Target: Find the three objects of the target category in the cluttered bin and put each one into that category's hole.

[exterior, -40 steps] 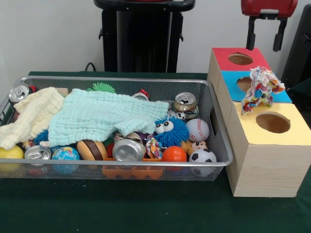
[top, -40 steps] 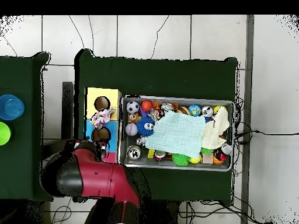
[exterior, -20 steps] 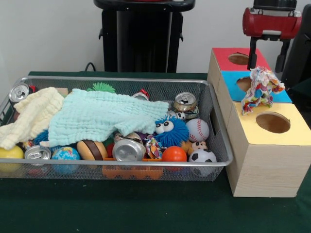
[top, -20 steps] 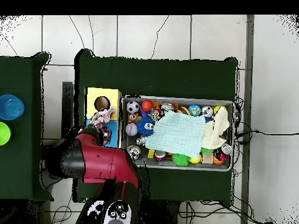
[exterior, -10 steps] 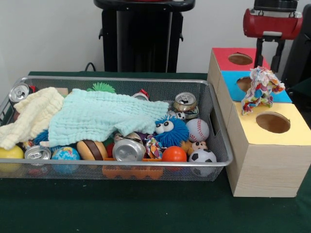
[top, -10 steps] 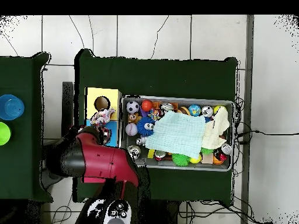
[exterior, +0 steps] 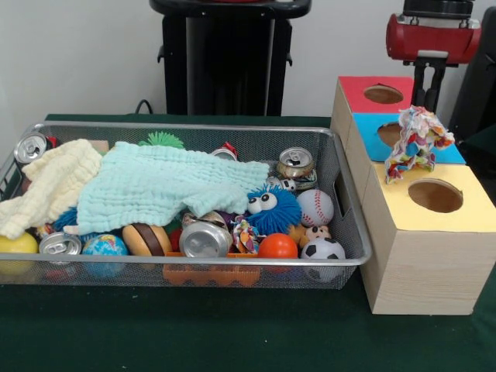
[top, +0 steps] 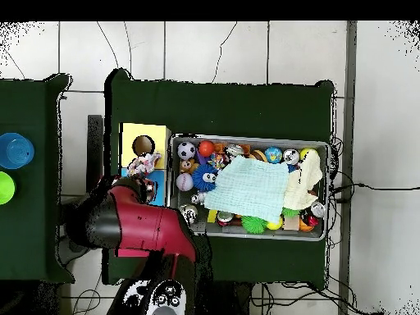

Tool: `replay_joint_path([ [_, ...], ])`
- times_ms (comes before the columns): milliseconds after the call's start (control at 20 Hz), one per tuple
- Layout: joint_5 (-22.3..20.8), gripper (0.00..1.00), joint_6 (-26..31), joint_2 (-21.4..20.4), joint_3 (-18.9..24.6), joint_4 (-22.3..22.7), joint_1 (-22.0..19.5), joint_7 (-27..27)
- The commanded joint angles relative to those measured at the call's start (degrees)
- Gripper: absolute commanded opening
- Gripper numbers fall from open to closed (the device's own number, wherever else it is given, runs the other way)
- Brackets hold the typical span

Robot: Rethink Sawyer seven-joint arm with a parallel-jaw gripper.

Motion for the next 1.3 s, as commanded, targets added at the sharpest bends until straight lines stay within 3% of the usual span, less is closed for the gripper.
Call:
replay_joint_path([
  [50, 2.3, 0.0, -2.4, 1.5, 3.4, -0.8, -1.8, 12.9],
  [200, 2.3, 0.0, -2.2, 1.5, 3.5, -0.9, -2.0, 12.7],
  [250, 2.5, 1.0, -2.5, 1.3, 4.3, -0.3, -2.5, 12.7],
  [1000, 3.2, 1.0, -4.9, 1.1, 5.9, 0.7, -3.6, 14.0],
  [1300, 3.7, 1.0, -2.8, 1.4, 5.1, -1.5, -3.4, 13.2],
])
